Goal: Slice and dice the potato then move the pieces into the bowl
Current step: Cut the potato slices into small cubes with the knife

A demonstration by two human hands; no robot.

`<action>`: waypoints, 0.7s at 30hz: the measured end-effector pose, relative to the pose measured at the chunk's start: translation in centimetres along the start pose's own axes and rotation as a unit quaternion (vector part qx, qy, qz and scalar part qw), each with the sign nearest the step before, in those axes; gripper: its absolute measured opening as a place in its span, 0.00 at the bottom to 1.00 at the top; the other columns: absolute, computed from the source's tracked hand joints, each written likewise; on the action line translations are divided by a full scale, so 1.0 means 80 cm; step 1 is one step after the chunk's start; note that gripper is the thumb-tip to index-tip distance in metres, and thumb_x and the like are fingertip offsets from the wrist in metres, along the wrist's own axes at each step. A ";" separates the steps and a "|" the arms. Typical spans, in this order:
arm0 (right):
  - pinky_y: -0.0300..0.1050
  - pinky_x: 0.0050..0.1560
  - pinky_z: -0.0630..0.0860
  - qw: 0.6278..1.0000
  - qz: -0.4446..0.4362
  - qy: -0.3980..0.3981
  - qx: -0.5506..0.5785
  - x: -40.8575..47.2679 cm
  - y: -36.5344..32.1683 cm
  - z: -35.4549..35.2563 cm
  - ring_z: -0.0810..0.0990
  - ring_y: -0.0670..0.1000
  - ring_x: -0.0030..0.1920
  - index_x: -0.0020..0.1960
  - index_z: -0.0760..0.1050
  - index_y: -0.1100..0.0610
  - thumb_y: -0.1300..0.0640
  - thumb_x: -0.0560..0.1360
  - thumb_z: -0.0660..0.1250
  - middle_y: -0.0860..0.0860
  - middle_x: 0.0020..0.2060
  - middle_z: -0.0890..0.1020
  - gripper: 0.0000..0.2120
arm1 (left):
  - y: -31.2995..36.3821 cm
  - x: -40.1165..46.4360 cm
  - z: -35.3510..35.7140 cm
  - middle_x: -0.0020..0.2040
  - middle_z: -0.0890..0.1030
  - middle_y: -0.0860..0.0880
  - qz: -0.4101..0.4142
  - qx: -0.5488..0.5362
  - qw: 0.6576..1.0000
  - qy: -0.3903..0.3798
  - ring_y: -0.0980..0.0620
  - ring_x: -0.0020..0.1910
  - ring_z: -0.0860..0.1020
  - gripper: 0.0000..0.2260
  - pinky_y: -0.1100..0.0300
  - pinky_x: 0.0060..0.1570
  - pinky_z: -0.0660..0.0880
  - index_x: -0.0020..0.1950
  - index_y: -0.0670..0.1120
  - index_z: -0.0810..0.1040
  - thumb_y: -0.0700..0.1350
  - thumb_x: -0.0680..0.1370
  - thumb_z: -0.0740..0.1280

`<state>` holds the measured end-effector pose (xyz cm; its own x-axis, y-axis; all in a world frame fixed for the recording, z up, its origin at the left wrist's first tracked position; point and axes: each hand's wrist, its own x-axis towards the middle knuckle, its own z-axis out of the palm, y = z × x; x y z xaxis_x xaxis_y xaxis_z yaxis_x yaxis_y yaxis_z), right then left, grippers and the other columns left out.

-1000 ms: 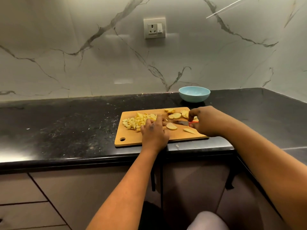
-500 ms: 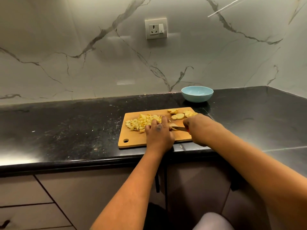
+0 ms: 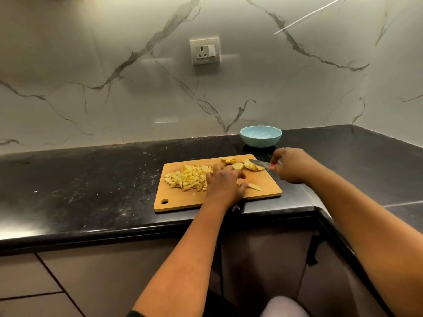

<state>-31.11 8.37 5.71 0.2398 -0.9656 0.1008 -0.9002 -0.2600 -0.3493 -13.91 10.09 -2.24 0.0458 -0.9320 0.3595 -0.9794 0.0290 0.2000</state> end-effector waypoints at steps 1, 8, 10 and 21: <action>0.44 0.49 0.75 1.000 0.001 -0.001 0.011 0.004 0.003 0.006 0.78 0.52 0.49 0.59 0.76 0.55 0.59 0.78 0.66 0.54 0.52 0.78 0.10 | 0.007 0.004 0.000 0.68 0.73 0.52 0.019 0.008 0.999 -0.039 0.46 0.70 0.62 0.14 0.46 0.63 0.61 0.65 0.58 0.75 0.57 0.80 0.62; 0.43 0.49 0.74 0.999 -0.003 0.020 0.036 0.020 0.014 0.023 0.76 0.50 0.49 0.57 0.75 0.53 0.57 0.78 0.66 0.52 0.50 0.78 0.08 | 0.029 0.029 -0.008 0.69 0.72 0.48 0.029 0.027 0.985 -0.170 0.44 0.71 0.60 0.11 0.40 0.68 0.55 0.63 0.54 0.74 0.52 0.82 0.62; 0.44 0.50 0.76 0.999 -0.003 0.019 0.041 0.023 0.015 0.024 0.77 0.50 0.49 0.57 0.75 0.53 0.57 0.78 0.67 0.51 0.48 0.78 0.08 | 0.031 0.034 -0.012 0.68 0.73 0.46 0.008 0.011 0.980 -0.200 0.43 0.71 0.60 0.10 0.39 0.70 0.54 0.62 0.52 0.74 0.50 0.82 0.63; 0.41 0.47 0.72 0.998 -0.007 0.017 0.052 0.026 0.017 0.029 0.75 0.50 0.48 0.59 0.75 0.55 0.58 0.78 0.65 0.52 0.50 0.78 0.09 | 0.032 0.037 0.008 0.58 0.79 0.47 -0.171 0.018 0.985 -0.033 0.46 0.62 0.72 0.15 0.47 0.63 0.63 0.58 0.48 0.77 0.54 0.76 0.68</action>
<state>-31.03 5.99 3.31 0.2379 -0.9614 0.1379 -0.8536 -0.2747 -0.4427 -16.45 7.16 -1.25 0.3616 -0.9067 0.2172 -0.9156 -0.3014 0.2660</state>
